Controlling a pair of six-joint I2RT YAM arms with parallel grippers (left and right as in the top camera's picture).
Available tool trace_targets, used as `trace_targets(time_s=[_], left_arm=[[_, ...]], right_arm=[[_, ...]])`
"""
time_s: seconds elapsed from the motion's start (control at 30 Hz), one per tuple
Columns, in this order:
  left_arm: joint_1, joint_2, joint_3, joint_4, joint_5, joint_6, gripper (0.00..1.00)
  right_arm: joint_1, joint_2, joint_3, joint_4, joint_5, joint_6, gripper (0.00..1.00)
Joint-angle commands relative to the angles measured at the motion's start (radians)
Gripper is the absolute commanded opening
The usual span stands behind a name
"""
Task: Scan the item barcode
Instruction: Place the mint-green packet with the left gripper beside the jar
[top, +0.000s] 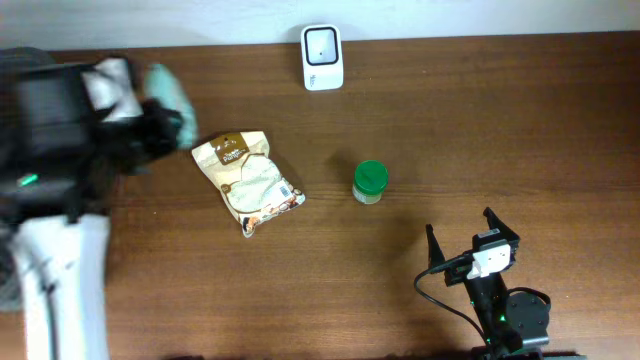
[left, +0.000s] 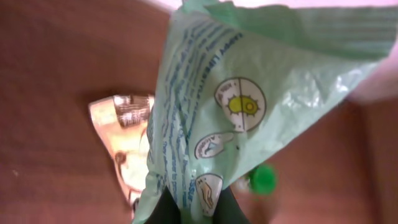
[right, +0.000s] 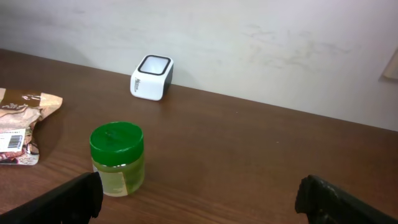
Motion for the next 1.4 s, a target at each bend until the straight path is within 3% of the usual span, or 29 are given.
trace_targets(time_s=[0.0, 0.17, 0.37, 0.47, 0.53, 0.6, 0.73, 0.87, 1.07, 1.2, 1.37], left_arm=[[-0.245, 0.115, -0.058, -0.008, -0.212, 0.001, 0.0], [-0.477, 0.372, -0.069, -0.01, -0.229, 0.0, 0.0], [-0.575, 0.539, -0.069, 0.003, -0.226, -0.011, 0.02], [-0.592, 0.545, -0.069, 0.023, -0.224, -0.011, 0.38], [-0.594, 0.545, -0.069, 0.036, -0.221, -0.011, 0.53], [-0.594, 0.545, -0.069, 0.04, -0.22, -0.011, 0.57], [-0.587, 0.544, -0.047, 0.046, -0.224, -0.001, 0.55], [-0.491, 0.488, 0.14, -0.031, -0.276, 0.025, 0.55], [-0.207, 0.307, 0.417, -0.141, -0.396, 0.028, 0.62], [0.085, 0.212, 0.419, -0.139, -0.397, 0.027, 0.71], [0.399, 0.232, 0.37, -0.106, -0.499, 0.027, 0.72]], right_arm=[[0.008, -0.006, -0.008, 0.0, 0.006, 0.003, 0.98], [0.008, -0.006, -0.008, -0.001, 0.006, 0.003, 0.98], [0.008, -0.006, -0.008, -0.001, 0.006, 0.003, 0.98], [0.008, -0.006, -0.008, -0.001, 0.006, 0.003, 0.98], [0.008, -0.006, -0.008, -0.001, 0.006, 0.003, 0.98], [0.008, -0.006, -0.008, -0.001, 0.006, 0.003, 0.98], [0.008, -0.006, -0.008, -0.001, 0.006, 0.003, 0.98], [0.008, -0.006, -0.008, 0.0, 0.006, 0.003, 0.98], [0.008, -0.006, -0.008, 0.0, 0.006, 0.003, 0.98], [0.008, -0.006, -0.008, -0.001, 0.006, 0.003, 0.98], [0.008, -0.006, -0.008, -0.001, 0.006, 0.003, 0.98]])
